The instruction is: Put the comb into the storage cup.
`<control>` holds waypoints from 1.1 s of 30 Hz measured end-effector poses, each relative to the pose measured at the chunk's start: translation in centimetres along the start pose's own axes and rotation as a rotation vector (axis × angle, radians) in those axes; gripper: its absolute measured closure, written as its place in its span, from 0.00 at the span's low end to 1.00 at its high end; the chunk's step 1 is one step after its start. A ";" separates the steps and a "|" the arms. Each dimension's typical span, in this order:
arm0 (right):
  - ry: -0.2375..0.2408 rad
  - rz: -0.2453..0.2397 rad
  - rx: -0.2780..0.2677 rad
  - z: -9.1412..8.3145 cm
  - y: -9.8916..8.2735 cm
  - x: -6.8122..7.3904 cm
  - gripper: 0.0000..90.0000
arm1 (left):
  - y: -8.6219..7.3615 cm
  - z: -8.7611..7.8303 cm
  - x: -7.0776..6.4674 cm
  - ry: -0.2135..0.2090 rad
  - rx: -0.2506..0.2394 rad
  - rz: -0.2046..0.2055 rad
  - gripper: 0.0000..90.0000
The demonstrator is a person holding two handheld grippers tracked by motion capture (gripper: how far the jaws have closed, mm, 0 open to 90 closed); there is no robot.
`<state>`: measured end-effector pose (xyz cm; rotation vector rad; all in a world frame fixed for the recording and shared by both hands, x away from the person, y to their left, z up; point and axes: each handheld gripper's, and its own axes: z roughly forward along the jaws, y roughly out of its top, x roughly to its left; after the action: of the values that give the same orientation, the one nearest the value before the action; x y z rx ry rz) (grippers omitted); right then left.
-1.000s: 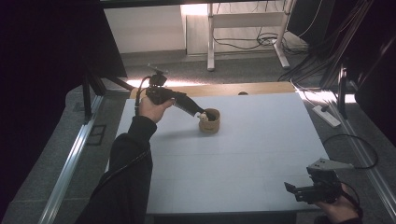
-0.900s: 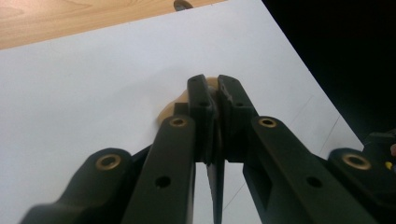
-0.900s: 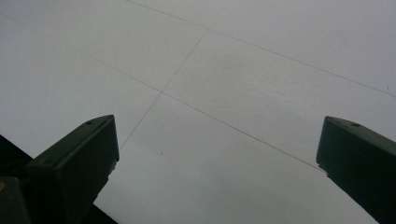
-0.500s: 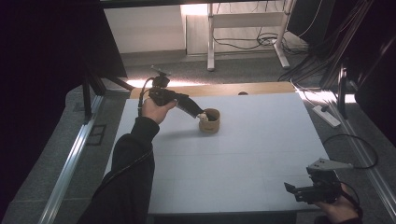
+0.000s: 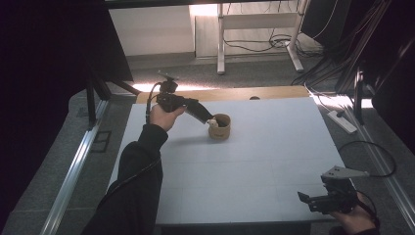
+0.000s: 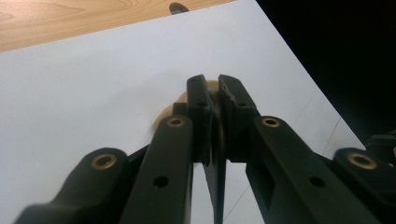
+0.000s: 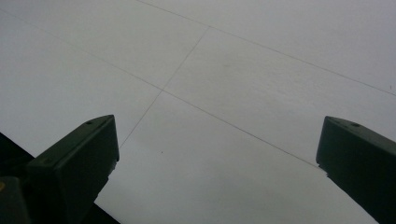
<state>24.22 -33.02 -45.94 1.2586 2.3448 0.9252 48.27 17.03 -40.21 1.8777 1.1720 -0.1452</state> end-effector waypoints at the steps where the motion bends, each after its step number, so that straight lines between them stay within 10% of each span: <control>1: 0.000 0.000 0.000 0.0 0.0 0.0 0.00 | 0.0 0.1 0.0 0.003 0.002 0.004 0.89; 33: 0.001 -0.005 0.002 0.0 0.0 0.0 0.00 | -1.0 -0.6 -0.9 0.146 -0.114 0.194 0.33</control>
<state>24.21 -32.98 -45.95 1.2529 2.3493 0.9216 46.79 16.98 -40.02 1.9132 1.0633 0.1647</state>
